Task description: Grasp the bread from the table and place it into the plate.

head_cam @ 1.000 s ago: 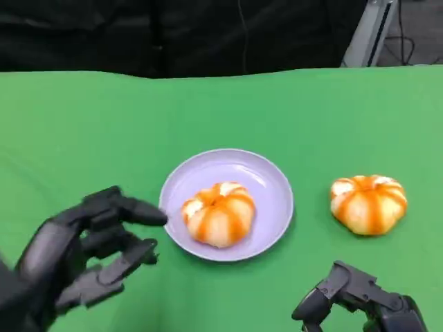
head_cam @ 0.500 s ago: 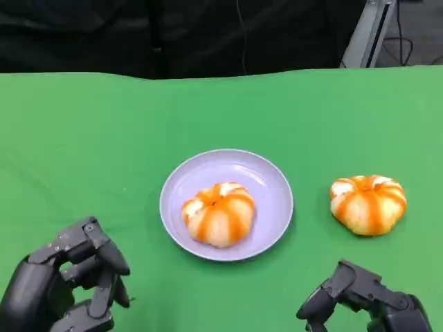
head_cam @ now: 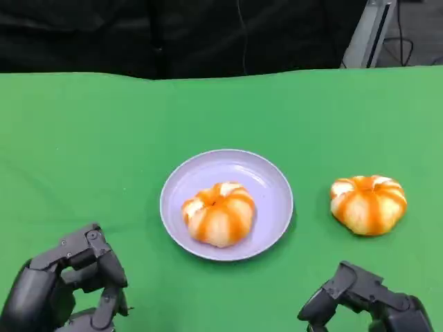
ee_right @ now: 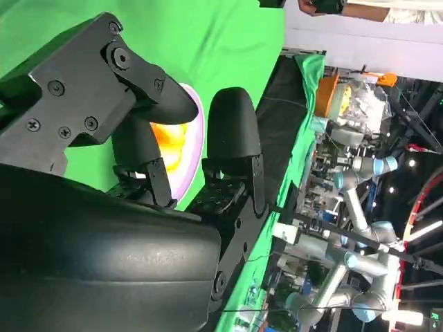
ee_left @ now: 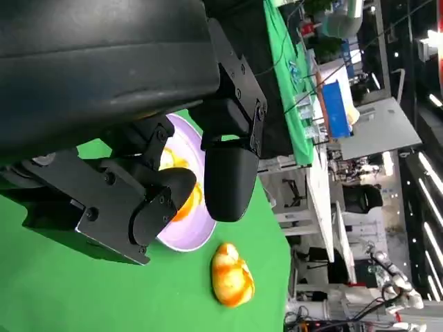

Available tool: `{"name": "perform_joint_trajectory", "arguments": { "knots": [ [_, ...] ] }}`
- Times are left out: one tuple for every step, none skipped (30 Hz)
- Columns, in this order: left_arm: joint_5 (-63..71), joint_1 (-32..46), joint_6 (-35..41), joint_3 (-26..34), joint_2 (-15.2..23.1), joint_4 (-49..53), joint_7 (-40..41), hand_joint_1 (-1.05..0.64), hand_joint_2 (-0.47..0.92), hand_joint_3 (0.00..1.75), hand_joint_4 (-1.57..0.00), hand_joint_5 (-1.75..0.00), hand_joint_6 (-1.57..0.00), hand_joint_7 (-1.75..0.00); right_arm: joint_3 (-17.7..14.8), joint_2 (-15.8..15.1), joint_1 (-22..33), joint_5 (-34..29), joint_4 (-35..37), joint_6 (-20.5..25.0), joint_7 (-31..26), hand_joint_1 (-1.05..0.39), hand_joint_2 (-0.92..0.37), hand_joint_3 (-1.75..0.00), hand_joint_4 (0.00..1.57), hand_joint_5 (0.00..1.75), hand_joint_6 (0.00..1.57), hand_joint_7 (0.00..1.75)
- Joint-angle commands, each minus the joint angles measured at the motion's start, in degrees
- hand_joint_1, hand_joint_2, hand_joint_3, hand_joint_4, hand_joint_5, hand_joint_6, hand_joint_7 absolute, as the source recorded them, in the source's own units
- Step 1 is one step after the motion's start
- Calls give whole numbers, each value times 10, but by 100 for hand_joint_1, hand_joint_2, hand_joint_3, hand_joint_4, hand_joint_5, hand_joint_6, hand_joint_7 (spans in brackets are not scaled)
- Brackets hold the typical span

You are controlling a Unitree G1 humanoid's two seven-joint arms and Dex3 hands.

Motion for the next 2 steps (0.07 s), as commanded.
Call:
{"name": "perform_joint_trajectory", "arguments": {
  "knots": [
    [-3,-1,-18,0,7,8,4,-1,51,114,-87,-175,-73,-172,-7,-6,-2,6,1,-7,0,-10,-35,-128,70,159,77,131],
    [-1,-1,-21,0,8,10,4,0,50,117,-87,-175,-73,-172,-7,-6,-2,6,2,-8,0,-10,-35,-128,70,159,77,131]
  ]
}}
